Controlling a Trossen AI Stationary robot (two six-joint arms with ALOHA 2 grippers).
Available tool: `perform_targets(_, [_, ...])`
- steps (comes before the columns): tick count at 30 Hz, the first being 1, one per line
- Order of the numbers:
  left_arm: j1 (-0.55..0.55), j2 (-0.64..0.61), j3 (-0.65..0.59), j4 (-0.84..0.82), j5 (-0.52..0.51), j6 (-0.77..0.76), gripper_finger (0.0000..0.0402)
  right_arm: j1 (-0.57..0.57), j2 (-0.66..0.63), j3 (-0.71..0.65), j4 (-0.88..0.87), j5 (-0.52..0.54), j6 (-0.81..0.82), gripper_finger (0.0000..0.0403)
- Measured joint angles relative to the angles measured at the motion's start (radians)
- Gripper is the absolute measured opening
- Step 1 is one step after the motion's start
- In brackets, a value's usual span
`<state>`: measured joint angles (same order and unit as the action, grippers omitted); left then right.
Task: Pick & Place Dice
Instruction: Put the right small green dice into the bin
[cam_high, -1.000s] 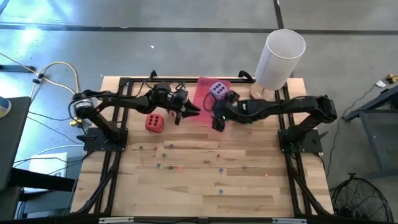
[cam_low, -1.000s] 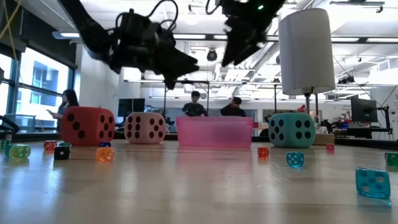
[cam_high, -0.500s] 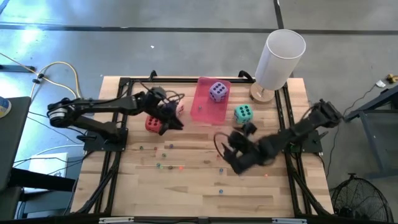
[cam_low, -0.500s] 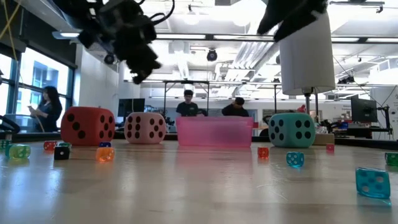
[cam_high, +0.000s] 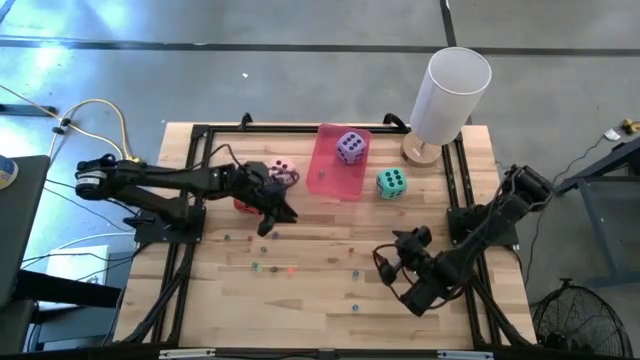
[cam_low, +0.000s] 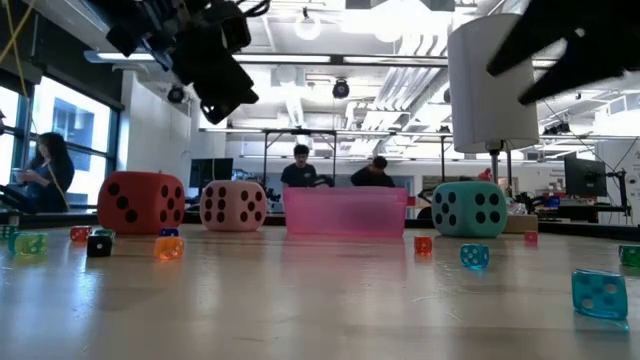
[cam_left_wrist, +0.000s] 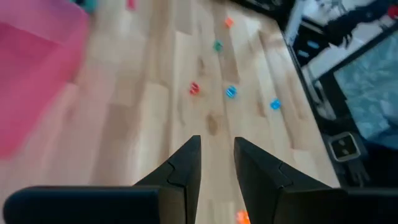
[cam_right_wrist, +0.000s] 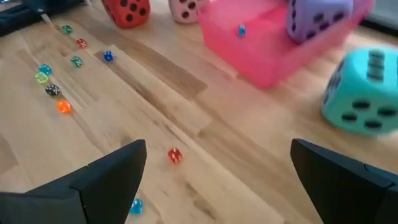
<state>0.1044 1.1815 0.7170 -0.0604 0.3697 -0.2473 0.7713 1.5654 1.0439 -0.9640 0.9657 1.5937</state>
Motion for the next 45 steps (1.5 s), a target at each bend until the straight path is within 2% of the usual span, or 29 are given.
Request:
perform_targets(4, [-0.069,0.001,0.0,0.059,-0.007,-0.013,0.0091,0.032,0.0,-0.077,0.002,0.034,0.026,0.0391])
perform_targets(8, [-0.108,0.001,0.0,0.199,-0.009,-0.054,0.0091,0.022,0.001,-0.125,0.08,0.097,0.026,0.0391])
perform_targets(12, [-0.133,0.001,0.0,0.264,-0.009,-0.067,0.0091,-0.01,0.001,-0.145,0.215,0.093,-0.094,0.0391])
perform_targets(18, [-0.168,0.001,0.0,0.27,-0.014,-0.058,0.0091,-0.045,0.002,-0.146,0.438,-0.012,-0.343,0.0391])
perform_targets(24, [-0.176,0.004,0.0,0.286,-0.086,-0.057,0.0091,-0.061,0.002,-0.146,0.482,-0.159,-0.424,0.0391])
perform_targets(30, [-0.176,0.026,0.0,0.285,-0.087,-0.064,0.0091,-0.06,0.002,-0.146,0.522,-0.209,-0.45,0.0391])
perform_targets(36, [-0.184,0.071,0.0,0.273,-0.088,-0.151,0.0091,-0.06,0.014,-0.146,0.587,-0.214,-0.547,0.0391])
perform_targets(39, [-0.192,0.09,0.0,0.27,-0.086,-0.158,0.0091,-0.075,0.014,-0.146,0.653,-0.207,-0.628,0.0391])
perform_targets(45, [-0.167,0.097,0.0,0.272,-0.086,-0.274,0.0091,-0.119,0.014,-0.146,0.831,-0.219,-0.761,0.0391])
